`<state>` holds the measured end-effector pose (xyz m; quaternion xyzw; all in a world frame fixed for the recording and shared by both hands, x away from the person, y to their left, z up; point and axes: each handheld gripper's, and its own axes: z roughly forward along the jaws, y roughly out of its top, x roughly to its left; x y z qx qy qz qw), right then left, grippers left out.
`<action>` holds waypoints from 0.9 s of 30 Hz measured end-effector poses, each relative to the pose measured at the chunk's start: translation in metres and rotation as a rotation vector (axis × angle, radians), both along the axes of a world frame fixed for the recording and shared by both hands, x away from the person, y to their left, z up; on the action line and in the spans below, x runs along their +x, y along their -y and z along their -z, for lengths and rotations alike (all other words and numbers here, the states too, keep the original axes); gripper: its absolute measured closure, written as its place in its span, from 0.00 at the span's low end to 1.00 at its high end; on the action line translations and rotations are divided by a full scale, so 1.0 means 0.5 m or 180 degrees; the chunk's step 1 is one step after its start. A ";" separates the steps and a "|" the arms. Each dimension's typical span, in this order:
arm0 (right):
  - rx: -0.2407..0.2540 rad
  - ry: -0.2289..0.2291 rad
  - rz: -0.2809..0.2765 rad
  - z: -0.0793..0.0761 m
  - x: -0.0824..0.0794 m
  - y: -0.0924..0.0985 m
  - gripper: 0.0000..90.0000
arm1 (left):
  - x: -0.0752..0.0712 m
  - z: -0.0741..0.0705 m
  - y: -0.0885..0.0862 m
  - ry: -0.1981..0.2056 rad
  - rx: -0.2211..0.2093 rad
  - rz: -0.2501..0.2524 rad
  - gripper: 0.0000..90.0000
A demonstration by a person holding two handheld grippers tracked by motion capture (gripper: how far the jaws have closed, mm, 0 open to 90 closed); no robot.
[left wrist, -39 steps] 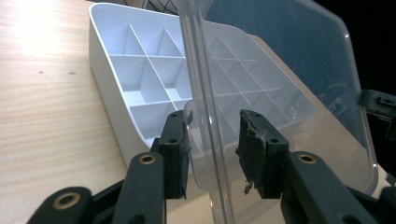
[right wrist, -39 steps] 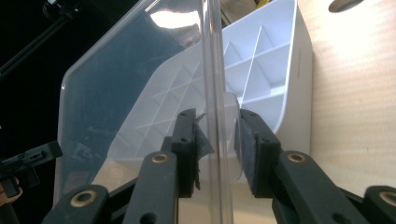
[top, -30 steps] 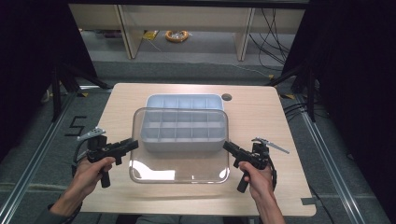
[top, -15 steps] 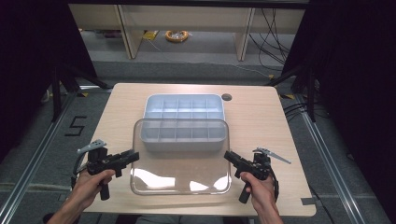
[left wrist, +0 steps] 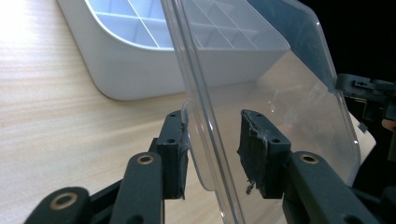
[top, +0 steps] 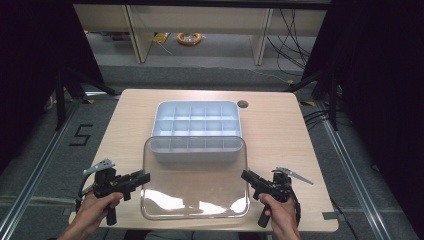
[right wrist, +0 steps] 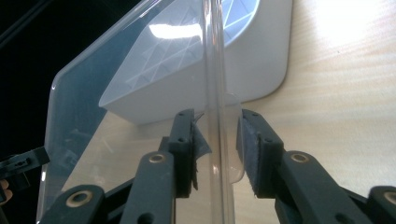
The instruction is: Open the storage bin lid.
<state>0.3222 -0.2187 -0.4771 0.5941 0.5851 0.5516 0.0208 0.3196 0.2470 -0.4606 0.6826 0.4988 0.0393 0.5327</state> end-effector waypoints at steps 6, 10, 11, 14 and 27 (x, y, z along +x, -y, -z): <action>0.0005 -0.0070 0.0034 0.000 -0.022 -0.003 0.76 | -0.016 -0.001 0.000 0.0027 0.0014 0.0004 0.68; -0.0039 -0.0006 0.0001 0.003 -0.034 0.000 0.76 | -0.025 -0.005 -0.003 0.0051 0.0005 0.0037 0.68; 0.0046 -0.0027 -0.0006 0.001 -0.038 -0.002 0.76 | -0.027 -0.004 -0.003 0.0053 -0.0024 0.0046 0.68; -0.0009 -0.0028 -0.0004 0.005 -0.048 -0.001 0.76 | -0.034 0.003 -0.003 0.0014 0.0010 0.0036 0.68; 0.0073 -0.0151 0.0001 0.013 -0.076 -0.005 0.76 | -0.062 0.014 -0.007 -0.0021 0.0023 0.0105 0.68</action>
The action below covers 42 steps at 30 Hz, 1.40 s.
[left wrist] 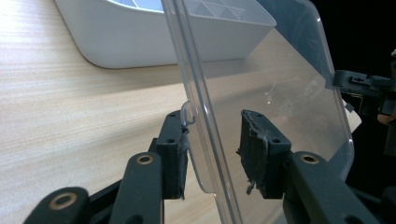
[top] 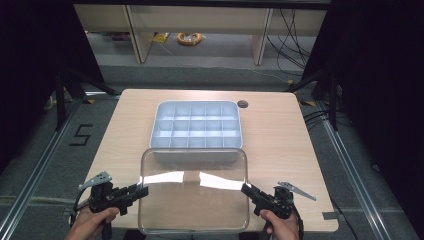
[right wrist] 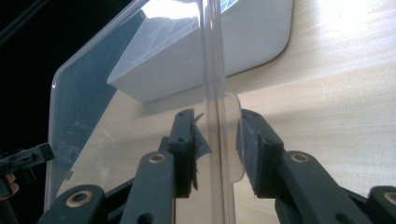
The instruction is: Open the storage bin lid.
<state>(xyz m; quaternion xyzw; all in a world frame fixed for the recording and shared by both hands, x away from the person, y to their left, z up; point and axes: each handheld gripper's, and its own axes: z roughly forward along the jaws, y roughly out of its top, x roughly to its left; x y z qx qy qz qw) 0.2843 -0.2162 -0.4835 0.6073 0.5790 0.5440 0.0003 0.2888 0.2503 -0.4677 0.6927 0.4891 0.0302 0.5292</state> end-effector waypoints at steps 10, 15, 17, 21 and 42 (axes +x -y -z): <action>-0.0091 0.0049 -0.0021 0.014 -0.016 0.003 0.75 | -0.022 0.007 0.001 -0.0022 -0.0008 0.0058 0.68; -0.0025 -0.0088 -0.0030 0.019 -0.021 -0.002 0.75 | -0.019 0.025 0.002 -0.0129 0.0042 0.0085 0.68; -0.0148 -0.0023 -0.0047 0.026 -0.016 0.003 0.75 | -0.015 0.034 0.004 -0.0183 0.0012 0.0090 0.68; -0.0048 -0.0224 0.0007 0.032 -0.015 -0.005 0.74 | -0.008 0.045 0.005 -0.0240 0.0046 0.0103 0.68; -0.0338 -0.0301 -0.0047 0.058 0.002 -0.018 0.73 | 0.013 0.078 0.002 -0.0501 0.0101 0.0093 0.65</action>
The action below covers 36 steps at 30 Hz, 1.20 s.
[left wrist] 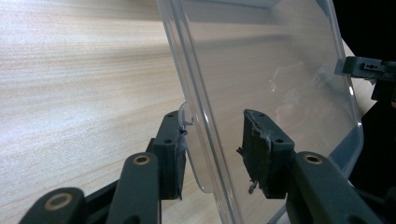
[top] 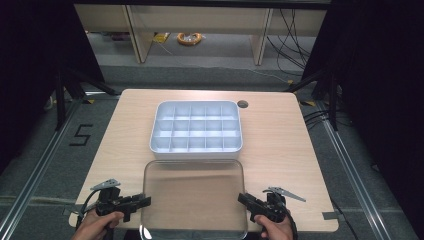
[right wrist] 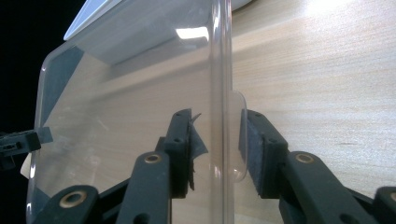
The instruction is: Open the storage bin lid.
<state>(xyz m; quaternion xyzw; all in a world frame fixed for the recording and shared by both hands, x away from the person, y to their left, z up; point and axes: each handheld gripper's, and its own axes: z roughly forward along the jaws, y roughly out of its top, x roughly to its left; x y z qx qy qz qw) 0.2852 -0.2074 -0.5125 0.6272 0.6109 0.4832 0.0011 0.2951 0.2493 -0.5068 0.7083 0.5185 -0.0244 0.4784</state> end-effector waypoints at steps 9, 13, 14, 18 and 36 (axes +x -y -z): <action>-0.0120 0.0083 -0.0094 0.009 0.011 0.003 0.71 | 0.007 0.007 0.002 -0.0077 0.0035 0.0012 0.64; -0.0166 0.0060 -0.0076 0.013 0.015 0.000 0.70 | 0.010 0.009 0.004 -0.0100 0.0055 0.0005 0.63; -0.0180 0.0041 -0.0079 0.014 0.016 0.001 0.70 | 0.011 0.009 0.004 -0.0095 0.0052 0.0003 0.63; -0.0095 -0.0092 -0.0020 0.007 0.013 -0.003 0.70 | 0.016 0.011 0.005 -0.0111 0.0091 0.0002 0.63; -0.0349 0.0038 -0.0079 0.012 0.025 -0.017 0.67 | 0.031 0.019 0.012 -0.0139 0.0322 -0.0061 0.57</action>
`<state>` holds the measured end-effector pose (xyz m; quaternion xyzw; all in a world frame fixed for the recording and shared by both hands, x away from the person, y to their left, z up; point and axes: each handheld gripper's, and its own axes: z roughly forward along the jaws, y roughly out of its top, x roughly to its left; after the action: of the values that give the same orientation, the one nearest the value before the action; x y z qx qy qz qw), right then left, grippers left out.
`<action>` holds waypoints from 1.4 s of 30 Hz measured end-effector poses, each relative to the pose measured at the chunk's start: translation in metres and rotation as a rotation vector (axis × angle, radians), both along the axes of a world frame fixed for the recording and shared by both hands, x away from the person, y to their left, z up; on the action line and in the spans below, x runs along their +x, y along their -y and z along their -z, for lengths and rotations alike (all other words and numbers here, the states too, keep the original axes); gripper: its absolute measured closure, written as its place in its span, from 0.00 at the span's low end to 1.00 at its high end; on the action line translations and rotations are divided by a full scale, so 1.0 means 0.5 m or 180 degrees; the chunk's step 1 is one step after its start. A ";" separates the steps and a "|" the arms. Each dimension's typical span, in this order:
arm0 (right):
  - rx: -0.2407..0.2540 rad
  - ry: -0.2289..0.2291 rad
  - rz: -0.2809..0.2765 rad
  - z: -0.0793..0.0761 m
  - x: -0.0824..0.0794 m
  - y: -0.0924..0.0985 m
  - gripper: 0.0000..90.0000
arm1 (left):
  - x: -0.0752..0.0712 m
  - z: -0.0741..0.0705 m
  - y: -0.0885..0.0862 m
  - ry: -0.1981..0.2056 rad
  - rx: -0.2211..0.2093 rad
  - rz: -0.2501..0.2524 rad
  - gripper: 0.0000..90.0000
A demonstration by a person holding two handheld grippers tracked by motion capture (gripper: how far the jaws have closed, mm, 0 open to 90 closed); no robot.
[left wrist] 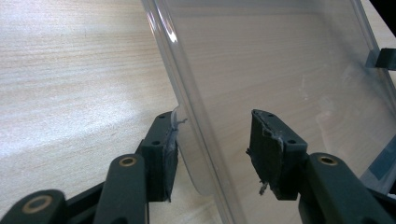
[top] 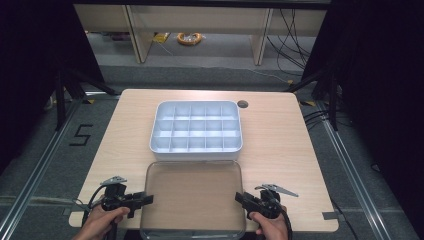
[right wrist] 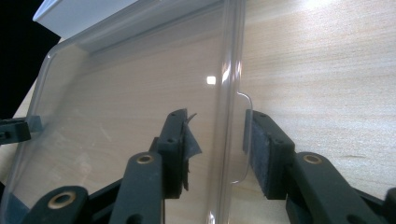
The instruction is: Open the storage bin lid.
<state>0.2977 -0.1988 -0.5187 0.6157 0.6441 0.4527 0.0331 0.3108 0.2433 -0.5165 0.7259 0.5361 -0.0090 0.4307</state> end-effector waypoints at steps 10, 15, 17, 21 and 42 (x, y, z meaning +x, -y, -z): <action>-0.0123 0.0011 -0.0035 -0.001 0.003 -0.005 0.64 | 0.000 -0.001 0.002 0.0121 0.0144 -0.0041 0.57; -0.0267 0.0140 -0.0019 -0.005 0.009 -0.001 0.61 | 0.002 -0.009 -0.007 0.0239 0.0162 -0.0141 0.57; -0.0306 0.0190 0.0031 -0.006 0.014 0.002 0.60 | 0.002 -0.010 -0.009 0.0275 0.0151 -0.0205 0.57; -0.0225 0.0184 0.0023 -0.012 0.016 0.012 0.59 | 0.002 -0.014 -0.009 0.0342 0.0135 -0.0197 0.55; -0.0371 0.0504 -0.0077 -0.045 -0.002 0.032 0.34 | -0.022 -0.037 -0.002 0.0587 0.0056 0.0060 0.27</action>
<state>0.2967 -0.2149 -0.4963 0.5672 0.6721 0.4621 0.1141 0.2998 0.2443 -0.4982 0.7324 0.4874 0.0586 0.4718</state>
